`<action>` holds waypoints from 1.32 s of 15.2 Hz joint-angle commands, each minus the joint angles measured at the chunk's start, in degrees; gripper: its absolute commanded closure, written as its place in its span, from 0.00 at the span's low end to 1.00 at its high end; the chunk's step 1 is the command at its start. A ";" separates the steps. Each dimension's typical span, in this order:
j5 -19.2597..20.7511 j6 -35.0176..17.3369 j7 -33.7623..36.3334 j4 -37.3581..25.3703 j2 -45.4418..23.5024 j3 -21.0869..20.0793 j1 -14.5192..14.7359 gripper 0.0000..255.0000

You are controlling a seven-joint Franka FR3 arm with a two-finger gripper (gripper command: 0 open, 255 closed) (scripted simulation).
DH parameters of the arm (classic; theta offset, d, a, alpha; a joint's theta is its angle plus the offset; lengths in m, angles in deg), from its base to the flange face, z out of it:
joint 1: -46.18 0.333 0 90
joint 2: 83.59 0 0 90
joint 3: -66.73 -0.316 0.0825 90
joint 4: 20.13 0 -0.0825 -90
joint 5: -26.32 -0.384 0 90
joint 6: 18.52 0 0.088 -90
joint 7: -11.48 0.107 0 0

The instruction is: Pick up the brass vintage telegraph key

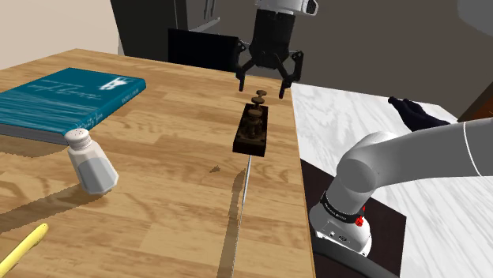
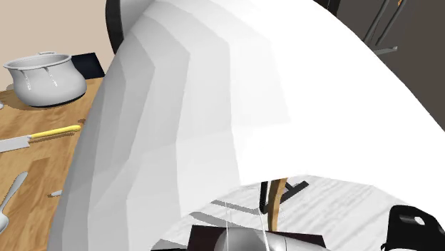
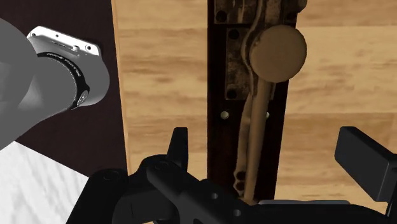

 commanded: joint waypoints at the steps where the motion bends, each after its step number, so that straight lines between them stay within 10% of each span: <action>1: -0.84 -0.36 2.00 0.37 -0.14 -0.82 -0.42 0.00; 8: -1.70 -3.96 1.18 5.54 1.42 -1.65 0.01 0.00; 9: -1.68 -3.83 1.14 5.59 1.57 -1.55 0.04 1.00; 20: -1.38 -2.66 1.46 3.72 0.90 -1.34 -0.15 1.00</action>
